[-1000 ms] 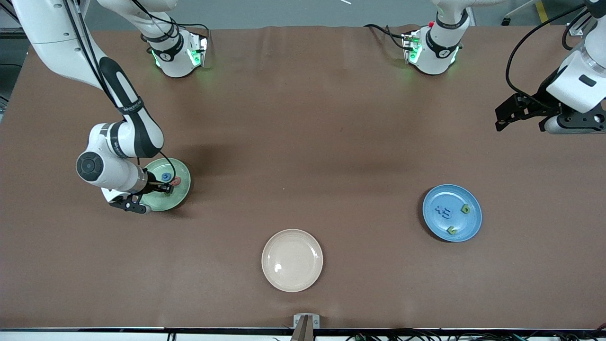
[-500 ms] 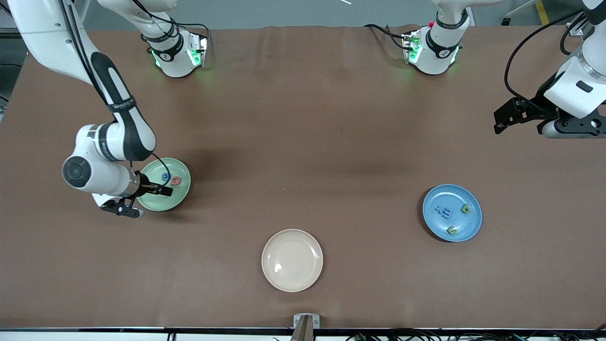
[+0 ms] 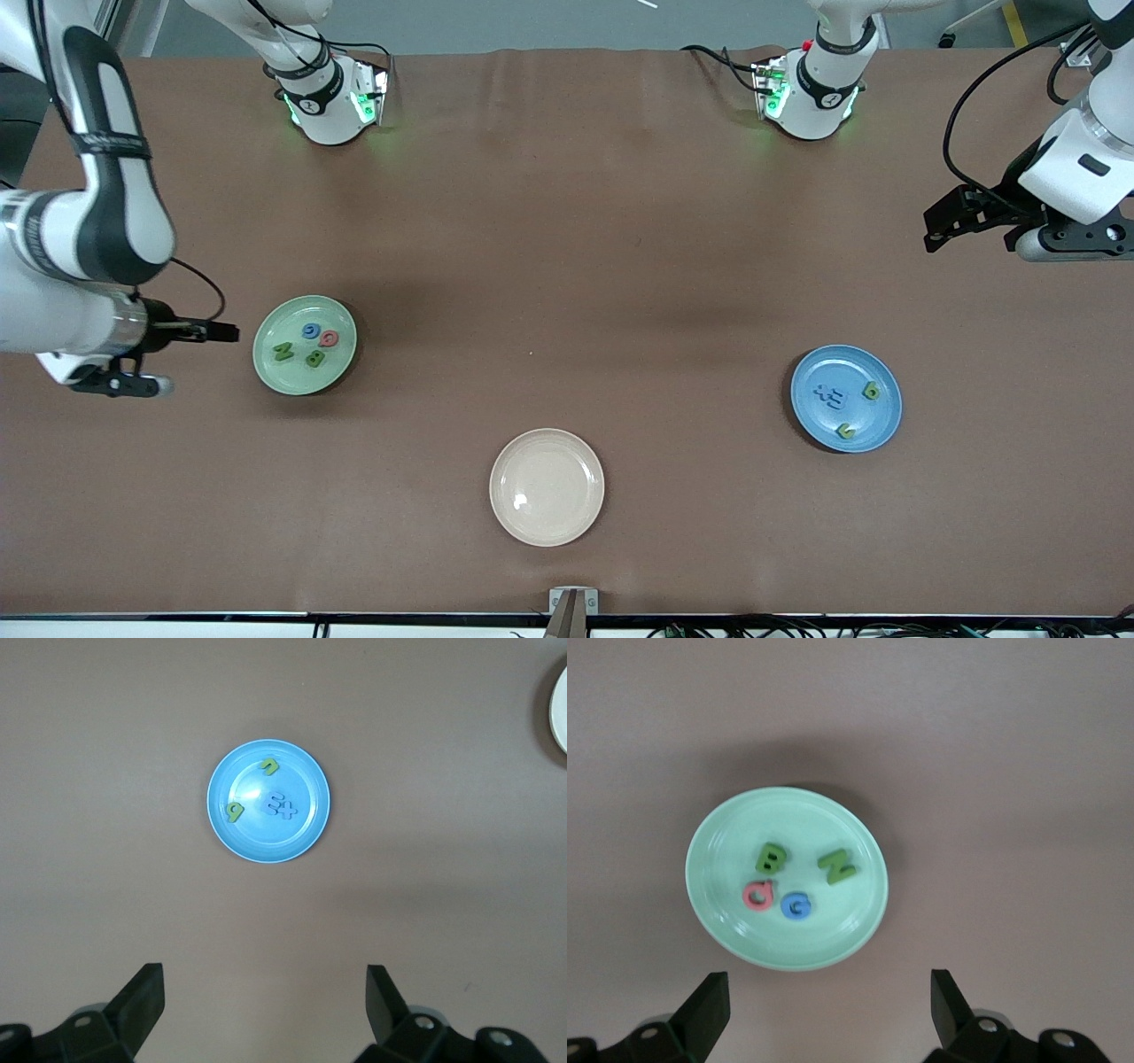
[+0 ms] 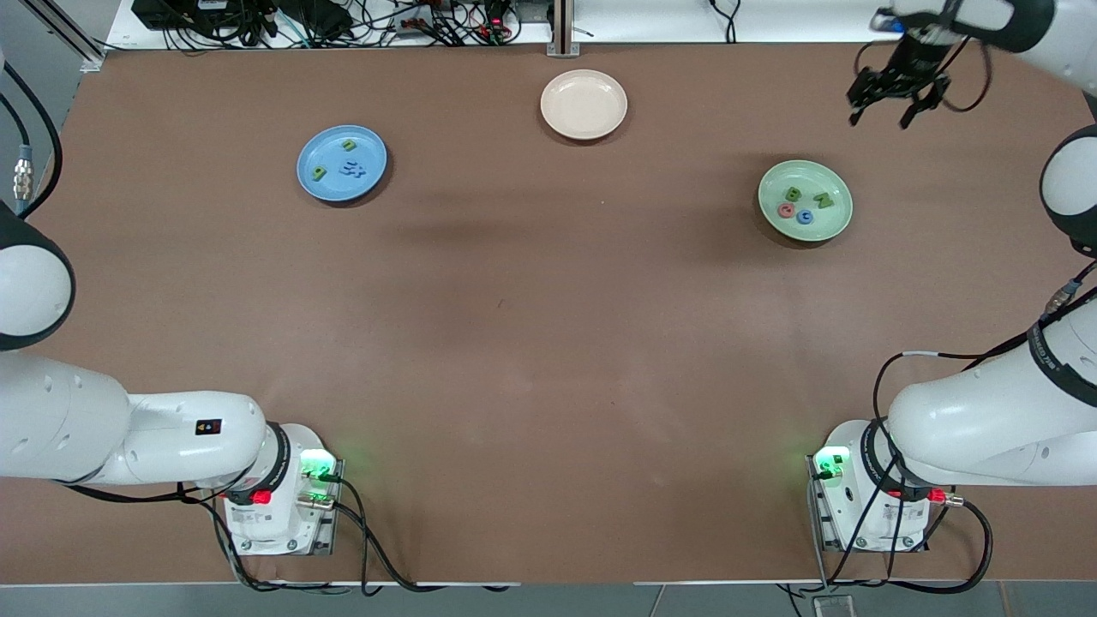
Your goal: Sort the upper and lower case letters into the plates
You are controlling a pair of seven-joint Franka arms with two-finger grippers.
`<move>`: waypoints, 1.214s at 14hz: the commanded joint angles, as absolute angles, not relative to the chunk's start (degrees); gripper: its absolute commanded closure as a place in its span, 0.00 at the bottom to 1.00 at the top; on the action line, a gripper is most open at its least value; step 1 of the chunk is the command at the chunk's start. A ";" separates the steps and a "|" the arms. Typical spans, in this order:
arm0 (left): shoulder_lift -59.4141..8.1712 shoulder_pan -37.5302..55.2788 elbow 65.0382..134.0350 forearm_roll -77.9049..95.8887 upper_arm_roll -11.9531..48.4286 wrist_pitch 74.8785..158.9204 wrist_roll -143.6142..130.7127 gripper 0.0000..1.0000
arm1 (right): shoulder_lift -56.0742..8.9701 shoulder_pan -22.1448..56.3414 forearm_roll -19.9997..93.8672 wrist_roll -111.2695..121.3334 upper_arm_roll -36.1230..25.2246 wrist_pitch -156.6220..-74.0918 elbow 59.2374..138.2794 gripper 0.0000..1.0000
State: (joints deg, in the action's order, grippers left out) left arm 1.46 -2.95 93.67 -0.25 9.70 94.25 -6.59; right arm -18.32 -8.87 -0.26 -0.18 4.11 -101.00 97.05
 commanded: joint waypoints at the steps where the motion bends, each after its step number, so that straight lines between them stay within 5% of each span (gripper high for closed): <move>1: 1.32 -2.73 92.99 -1.41 10.02 93.69 -6.50 0.00 | -18.19 -8.88 -2.54 0.00 5.10 -92.84 89.59 0.00; 8: 2.11 -3.16 93.08 -1.14 10.72 93.52 -5.98 0.00 | -19.33 -9.14 -2.02 -0.18 5.27 -85.26 77.44 0.00; 17: 3.69 -2.99 93.08 -0.70 10.72 92.99 -6.24 0.00 | -19.16 -7.30 -1.32 -0.26 5.54 -83.32 75.85 0.00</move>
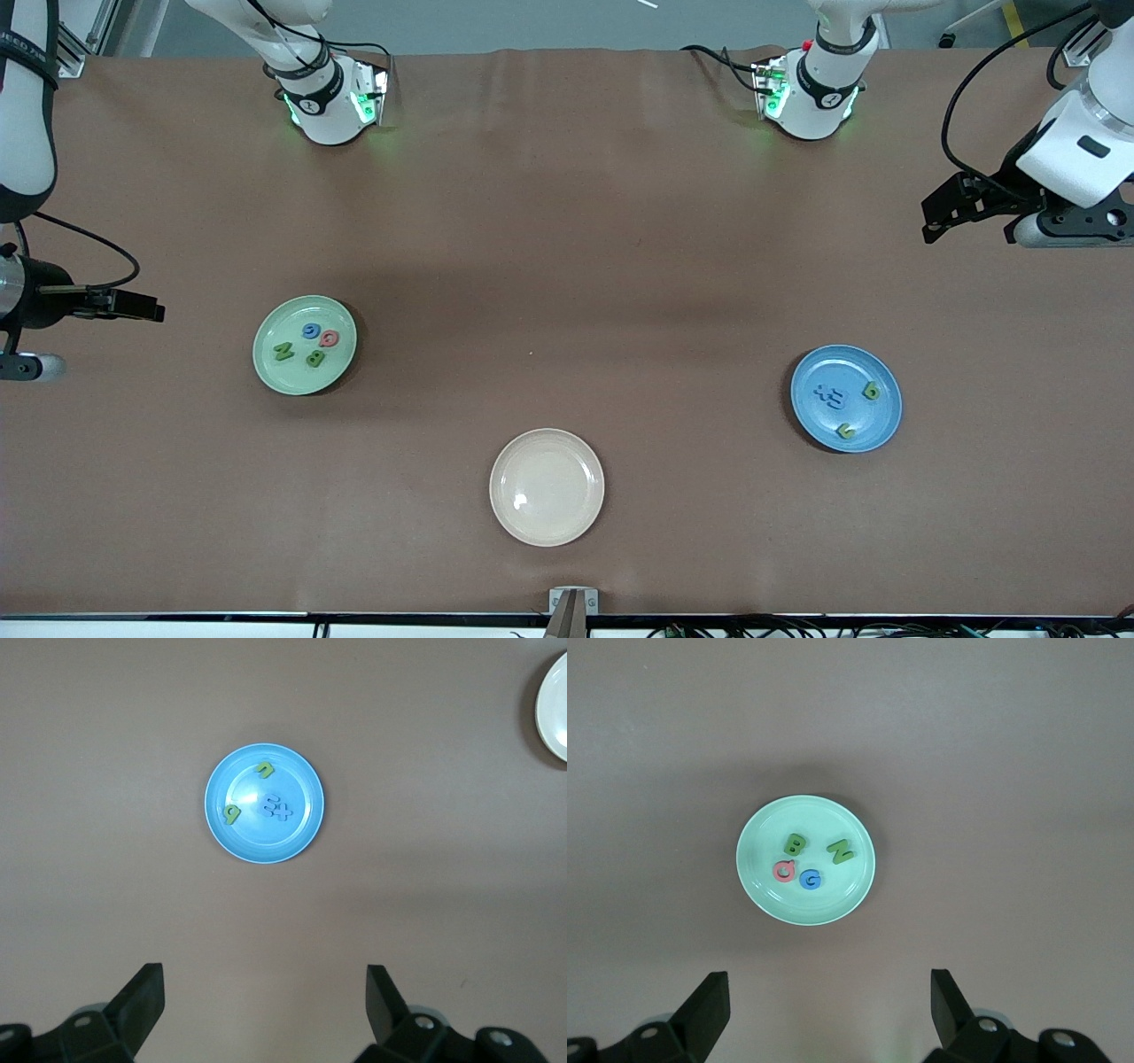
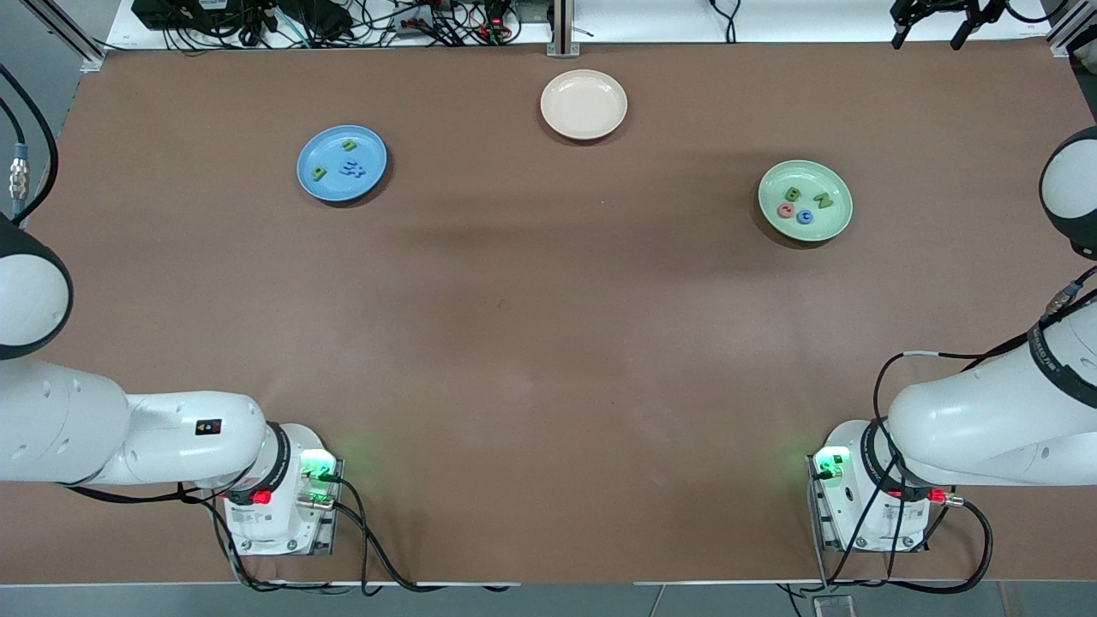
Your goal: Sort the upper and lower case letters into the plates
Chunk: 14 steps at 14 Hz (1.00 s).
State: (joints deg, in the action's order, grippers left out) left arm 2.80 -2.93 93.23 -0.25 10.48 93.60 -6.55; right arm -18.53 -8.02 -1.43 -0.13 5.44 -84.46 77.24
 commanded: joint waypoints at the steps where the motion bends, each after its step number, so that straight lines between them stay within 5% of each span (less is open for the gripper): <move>1: 3.78 -2.99 93.16 -0.70 10.72 93.08 -6.33 0.00 | -18.73 -7.38 -1.32 -0.09 5.62 -83.06 76.37 0.00; 8: 4.66 -2.99 93.34 -0.70 10.81 91.94 -6.15 0.00 | -16.00 -2.20 -1.23 4.75 0.53 -83.23 78.75 0.00; 14: 4.66 -2.99 94.13 -0.88 11.95 91.84 -6.24 0.00 | -6.00 -2.29 -1.23 4.75 0.44 -86.91 89.45 0.00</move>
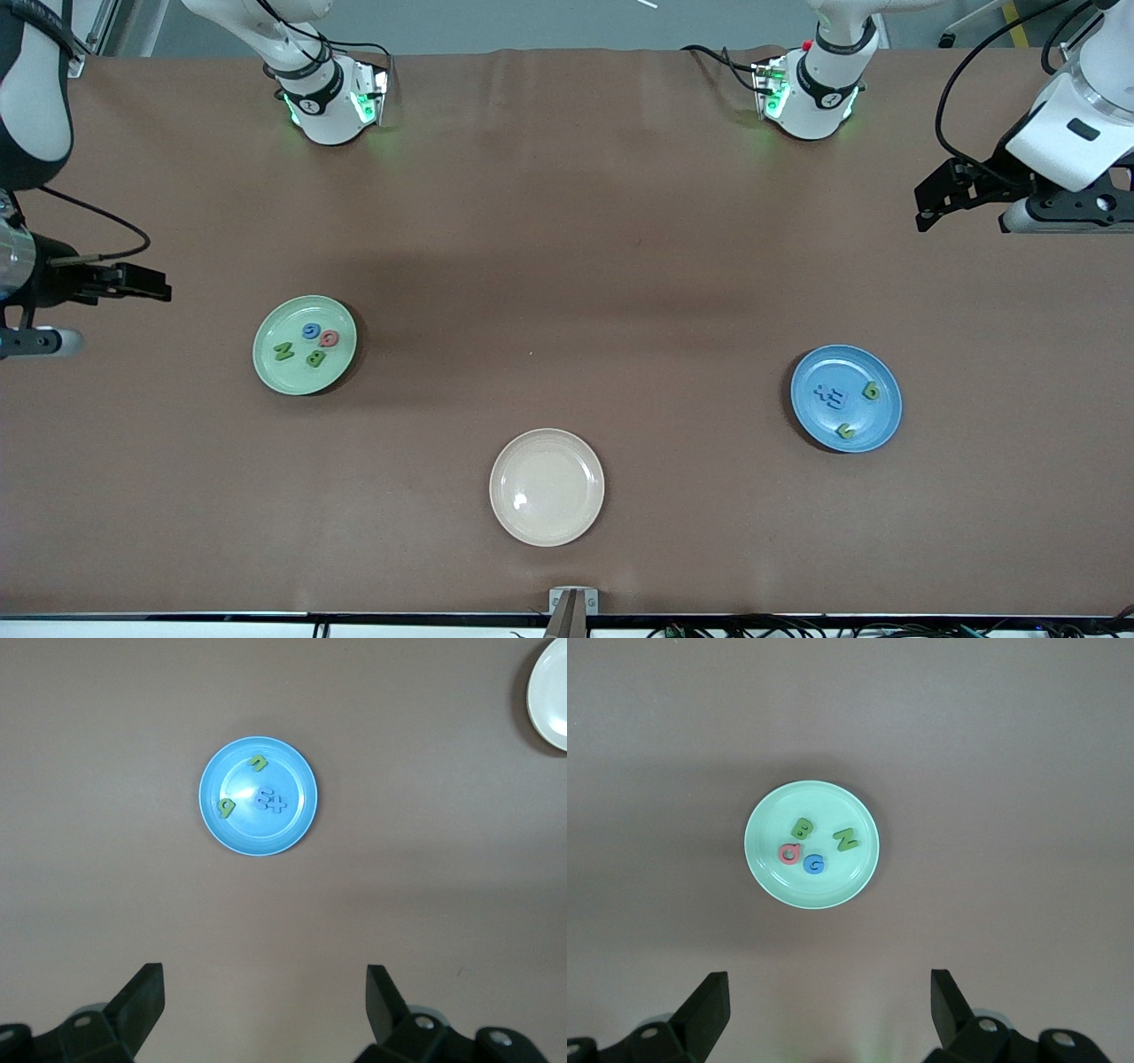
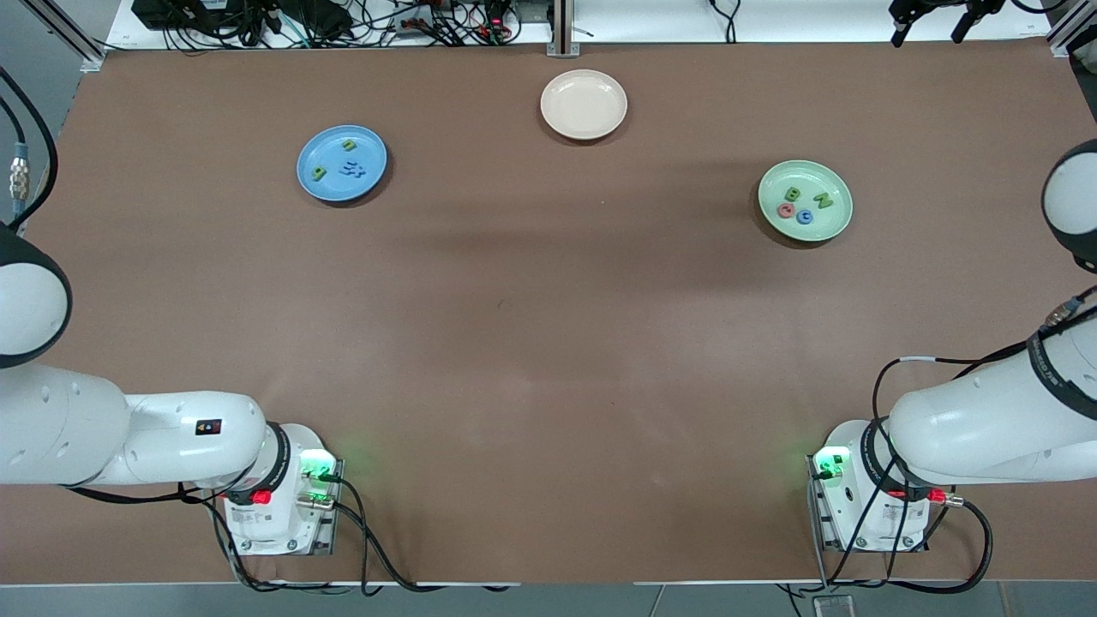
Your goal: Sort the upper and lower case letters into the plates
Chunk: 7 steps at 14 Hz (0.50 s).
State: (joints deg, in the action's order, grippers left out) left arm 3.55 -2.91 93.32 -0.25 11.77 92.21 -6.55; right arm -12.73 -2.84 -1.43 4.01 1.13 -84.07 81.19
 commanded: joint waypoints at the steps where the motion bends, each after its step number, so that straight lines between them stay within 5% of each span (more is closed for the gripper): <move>1: 4.57 -2.99 94.13 -0.88 11.95 91.85 -6.24 0.00 | -3.80 -2.29 -1.23 4.75 0.44 -87.53 91.91 0.00; 7: 3.87 -2.99 93.87 -1.23 11.95 92.46 -6.24 0.00 | 5.00 -1.50 -1.41 4.92 0.35 -87.80 99.14 0.00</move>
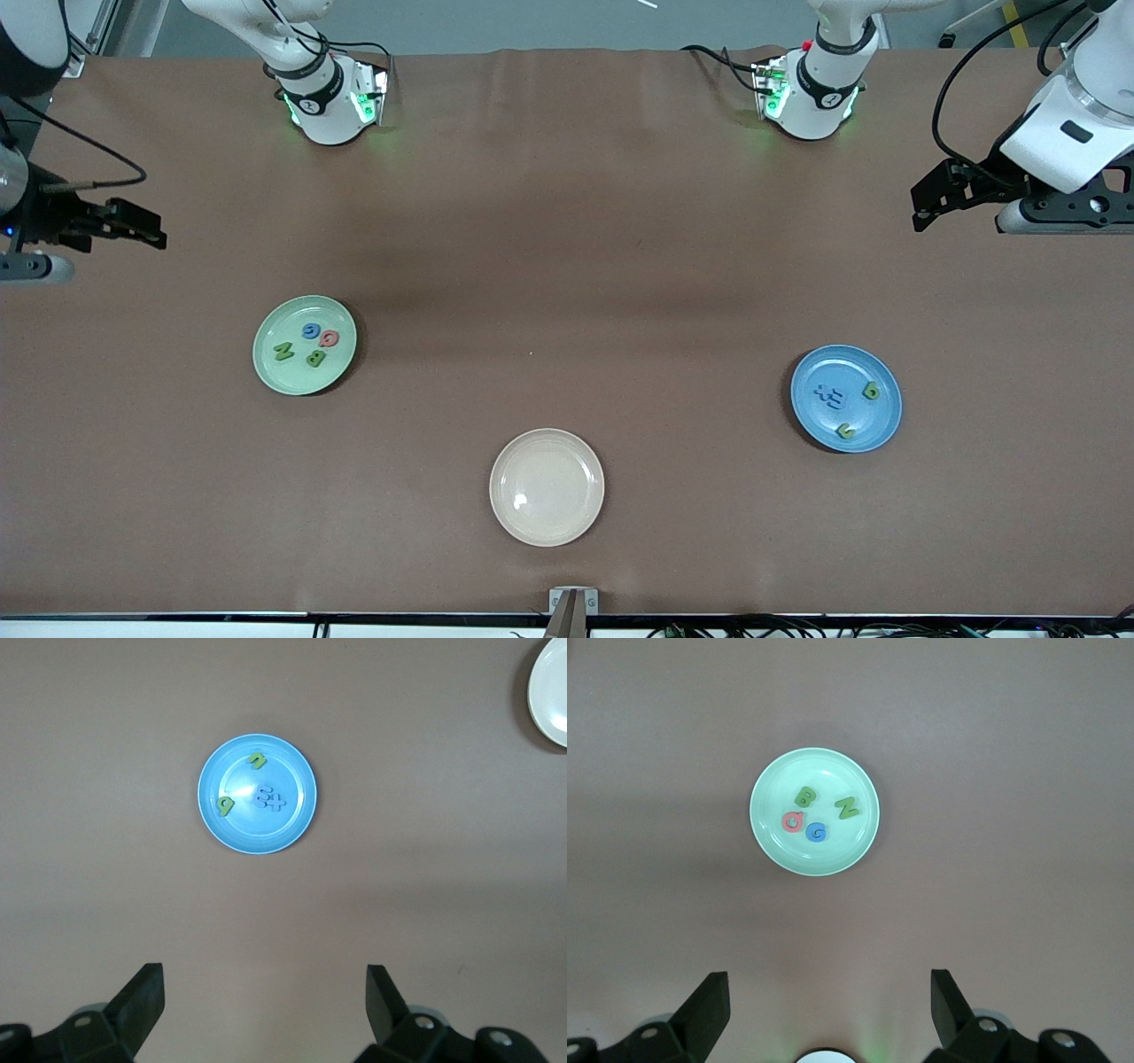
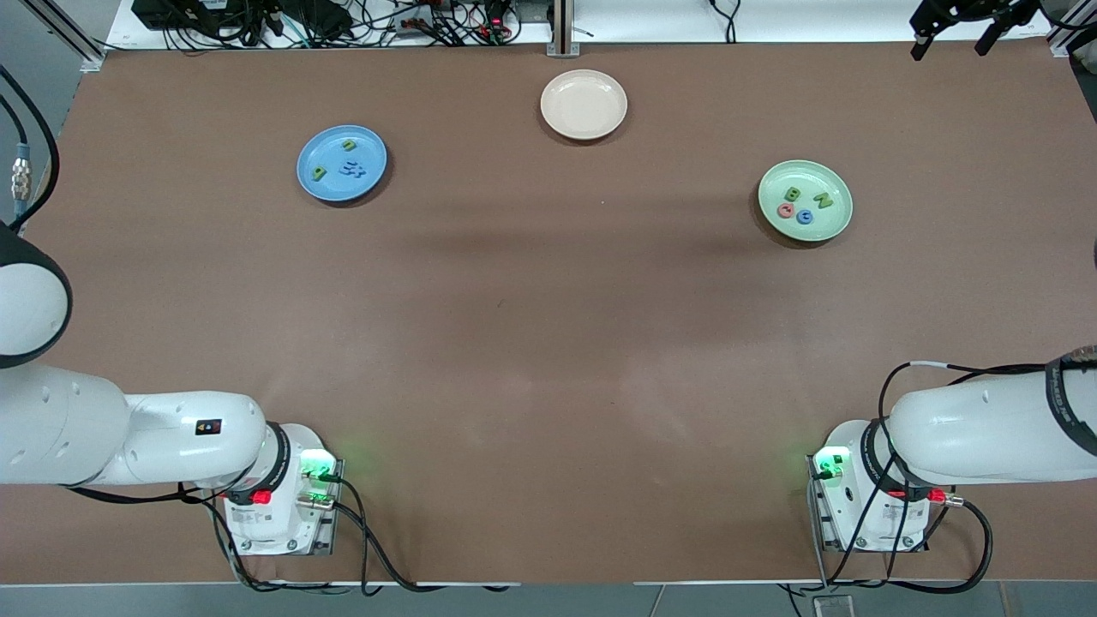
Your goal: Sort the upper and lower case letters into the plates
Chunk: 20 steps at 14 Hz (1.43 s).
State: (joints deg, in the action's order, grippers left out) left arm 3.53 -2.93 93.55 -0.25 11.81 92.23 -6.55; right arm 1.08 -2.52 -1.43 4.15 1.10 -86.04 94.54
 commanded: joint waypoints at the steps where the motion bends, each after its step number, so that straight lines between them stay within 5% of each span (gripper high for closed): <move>1: 3.78 -2.99 93.95 -1.23 11.95 92.55 -6.24 0.00 | 5.71 -1.49 -1.41 4.92 0.35 -87.80 99.75 0.00; 11: 3.78 -4.22 93.60 -0.70 11.25 91.41 -6.06 0.00 | 14.93 -0.44 -1.32 4.92 -1.23 -87.01 106.34 0.00; 20: 3.69 -4.48 92.47 -1.32 11.16 91.41 -6.42 0.00 | 14.77 0.26 -0.44 4.83 -0.79 -88.68 104.50 0.00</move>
